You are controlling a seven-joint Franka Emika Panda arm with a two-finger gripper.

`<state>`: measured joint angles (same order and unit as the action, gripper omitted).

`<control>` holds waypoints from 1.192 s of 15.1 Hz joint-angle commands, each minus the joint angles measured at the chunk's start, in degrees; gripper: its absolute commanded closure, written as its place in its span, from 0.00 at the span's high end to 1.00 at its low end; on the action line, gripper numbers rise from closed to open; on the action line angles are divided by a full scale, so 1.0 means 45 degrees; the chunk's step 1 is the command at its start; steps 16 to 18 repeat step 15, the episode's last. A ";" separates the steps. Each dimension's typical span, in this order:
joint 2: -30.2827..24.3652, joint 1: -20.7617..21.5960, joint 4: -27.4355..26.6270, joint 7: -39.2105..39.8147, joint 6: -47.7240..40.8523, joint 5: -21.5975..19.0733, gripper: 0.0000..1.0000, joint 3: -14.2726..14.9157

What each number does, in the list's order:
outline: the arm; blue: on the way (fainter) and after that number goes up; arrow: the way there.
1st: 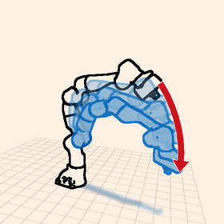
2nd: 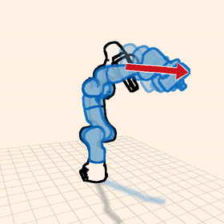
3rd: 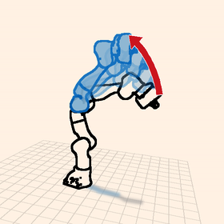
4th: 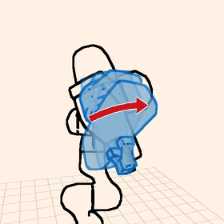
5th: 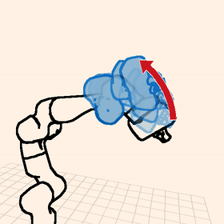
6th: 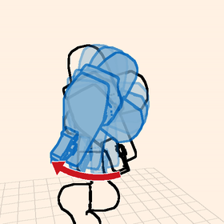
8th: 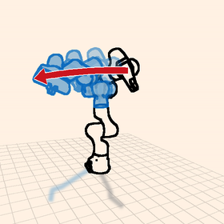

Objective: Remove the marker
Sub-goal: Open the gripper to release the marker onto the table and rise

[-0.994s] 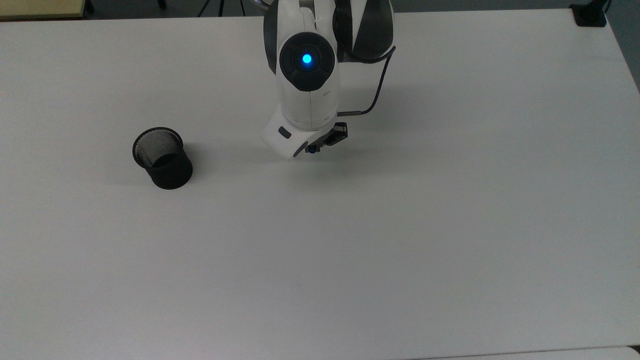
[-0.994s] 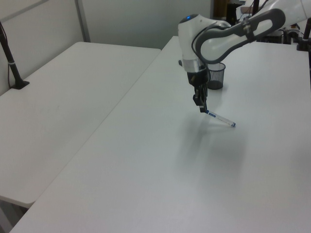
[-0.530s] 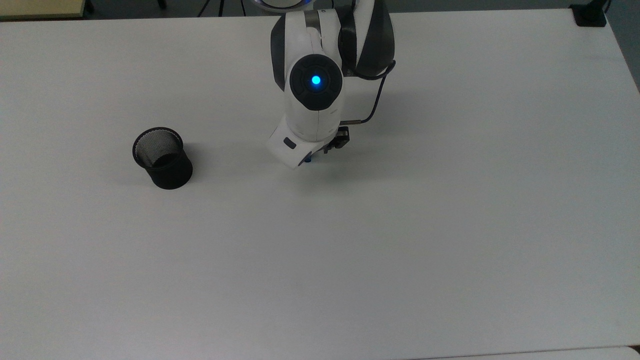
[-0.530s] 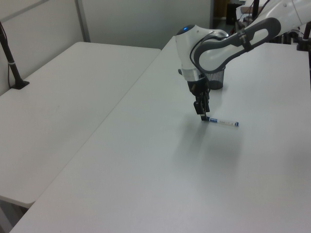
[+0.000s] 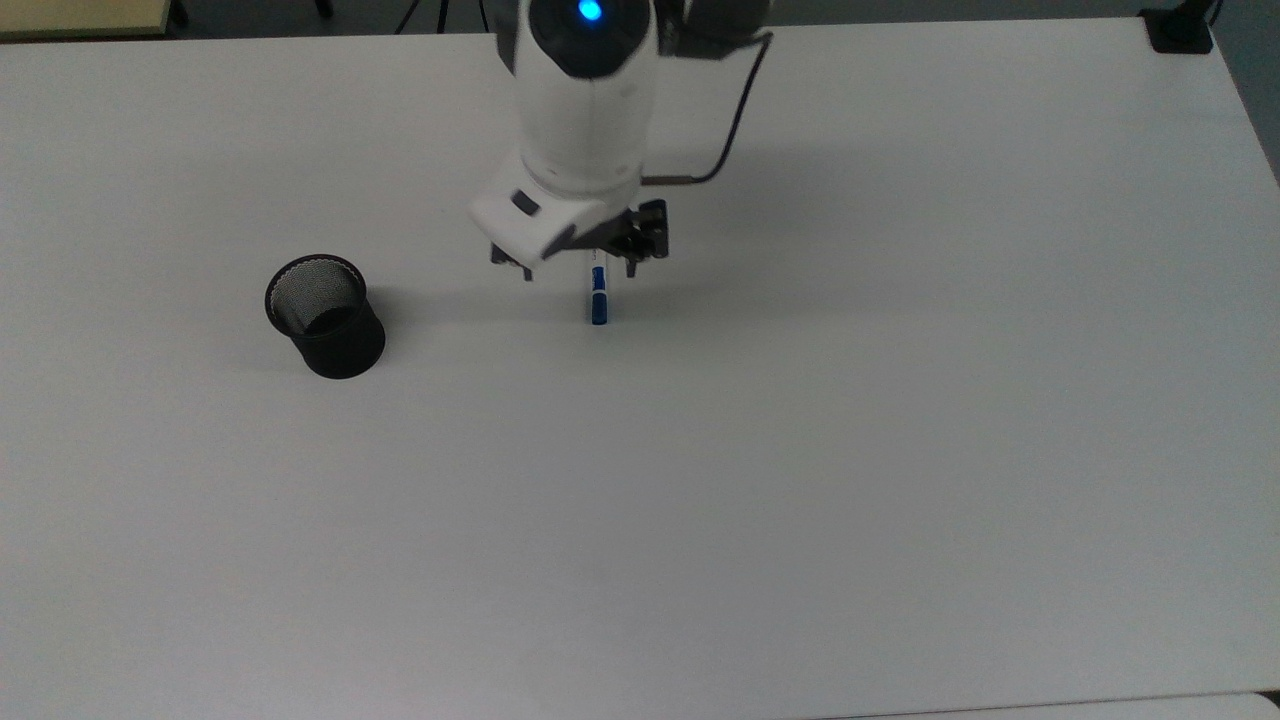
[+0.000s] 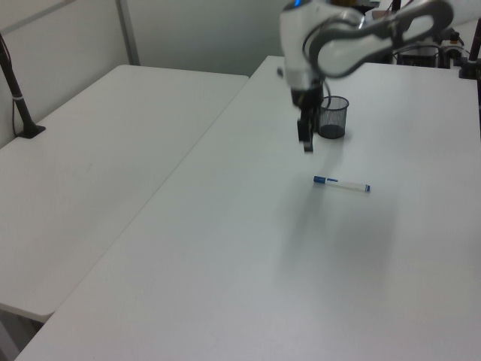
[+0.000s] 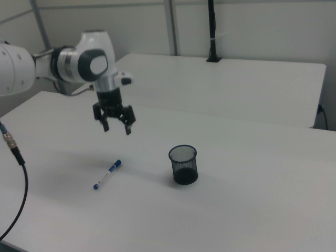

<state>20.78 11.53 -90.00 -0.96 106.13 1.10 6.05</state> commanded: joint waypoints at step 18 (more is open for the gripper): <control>-0.3446 -0.1605 -0.1425 -0.0158 -0.1260 0.0673 1.00 -0.0095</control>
